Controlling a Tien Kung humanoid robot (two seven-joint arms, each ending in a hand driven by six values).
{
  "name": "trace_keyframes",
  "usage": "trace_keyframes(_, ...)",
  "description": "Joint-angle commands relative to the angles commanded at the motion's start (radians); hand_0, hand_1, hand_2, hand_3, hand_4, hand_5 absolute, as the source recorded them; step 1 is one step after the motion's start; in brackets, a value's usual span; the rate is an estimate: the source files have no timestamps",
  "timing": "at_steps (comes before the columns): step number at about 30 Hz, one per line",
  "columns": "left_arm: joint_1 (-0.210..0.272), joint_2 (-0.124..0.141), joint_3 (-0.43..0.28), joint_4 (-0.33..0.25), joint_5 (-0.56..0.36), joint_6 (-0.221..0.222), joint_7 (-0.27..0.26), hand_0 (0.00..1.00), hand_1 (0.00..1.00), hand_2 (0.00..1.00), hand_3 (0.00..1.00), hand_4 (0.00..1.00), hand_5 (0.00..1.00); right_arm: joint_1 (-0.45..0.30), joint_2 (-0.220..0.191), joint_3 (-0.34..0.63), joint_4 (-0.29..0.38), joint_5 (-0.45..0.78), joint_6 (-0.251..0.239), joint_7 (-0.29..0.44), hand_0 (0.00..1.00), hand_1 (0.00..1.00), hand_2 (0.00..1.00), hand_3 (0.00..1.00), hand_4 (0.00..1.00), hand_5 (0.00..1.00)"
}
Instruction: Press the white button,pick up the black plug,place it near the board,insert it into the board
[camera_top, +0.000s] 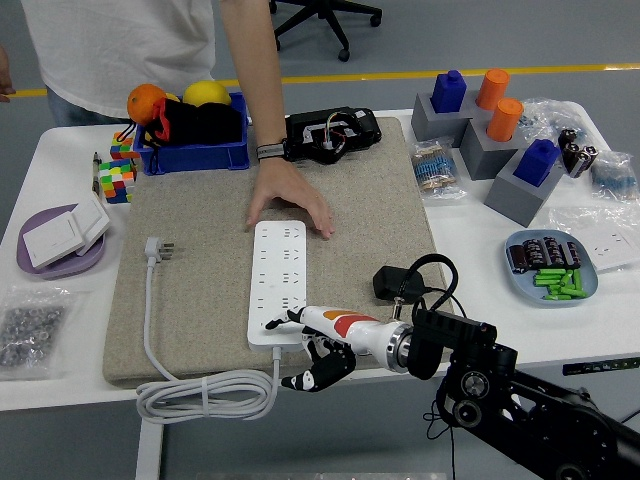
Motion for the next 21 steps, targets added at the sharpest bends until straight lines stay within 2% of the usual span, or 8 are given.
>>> trace_keyframes(13,0.000,0.000,-0.002,0.000,-0.002,0.001,-0.001,0.792,0.743,0.718,0.774,0.561,0.492,0.004,0.008,0.008,-0.054,-0.027,-0.014,0.014,0.002,0.013,0.157,0.868,0.779,0.242)
trace_keyframes(21,0.000,-0.001,-0.003,0.000,-0.002,0.002,-0.001,0.792,0.743,0.717,0.774,0.561,0.491,0.004,0.003,-0.012,-0.069,-0.027,-0.004,0.007,0.002,0.013,0.158,0.869,0.769,0.241)
